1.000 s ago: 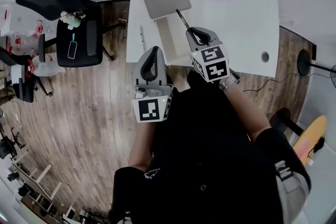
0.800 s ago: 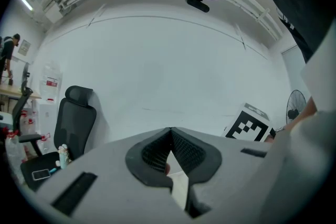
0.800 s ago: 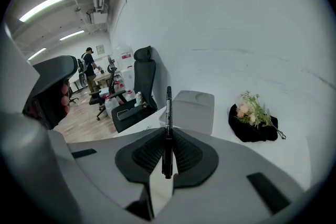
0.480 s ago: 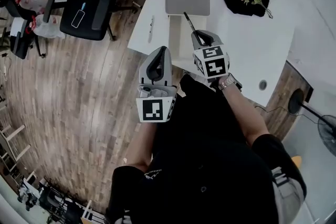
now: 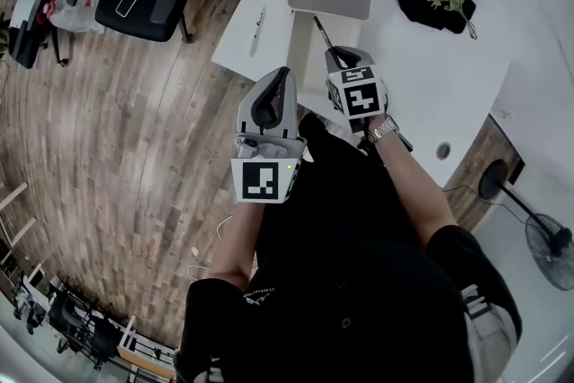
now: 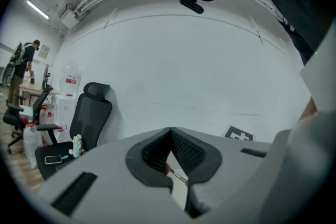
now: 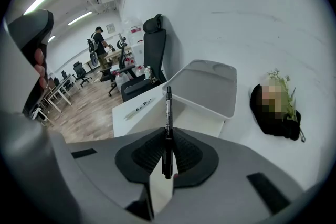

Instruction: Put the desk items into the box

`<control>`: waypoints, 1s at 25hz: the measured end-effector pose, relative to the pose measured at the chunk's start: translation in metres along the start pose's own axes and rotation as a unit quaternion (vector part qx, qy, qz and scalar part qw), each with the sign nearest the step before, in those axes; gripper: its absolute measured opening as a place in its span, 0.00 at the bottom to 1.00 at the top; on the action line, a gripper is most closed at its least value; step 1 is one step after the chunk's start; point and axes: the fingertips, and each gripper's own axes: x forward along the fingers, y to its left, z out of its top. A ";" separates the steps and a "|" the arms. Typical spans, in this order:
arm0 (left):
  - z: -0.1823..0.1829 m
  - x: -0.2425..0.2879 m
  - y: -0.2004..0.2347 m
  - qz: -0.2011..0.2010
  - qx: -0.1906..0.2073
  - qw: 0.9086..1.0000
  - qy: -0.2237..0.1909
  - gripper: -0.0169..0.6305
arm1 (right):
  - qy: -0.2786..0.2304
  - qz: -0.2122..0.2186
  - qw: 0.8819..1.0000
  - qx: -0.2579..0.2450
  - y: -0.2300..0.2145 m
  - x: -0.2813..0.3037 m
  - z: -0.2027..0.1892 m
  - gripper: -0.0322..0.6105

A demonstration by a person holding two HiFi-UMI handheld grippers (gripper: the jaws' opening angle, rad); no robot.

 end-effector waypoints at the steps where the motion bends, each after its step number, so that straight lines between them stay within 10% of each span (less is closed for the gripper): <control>1: -0.002 0.001 0.000 0.002 -0.003 1.000 0.001 0.04 | 0.005 0.001 1.000 -0.001 -0.001 0.004 -0.002 0.12; 25: -0.039 0.004 0.016 0.021 -0.019 0.999 0.041 0.04 | 0.087 0.011 0.996 0.011 0.001 0.064 -0.047 0.12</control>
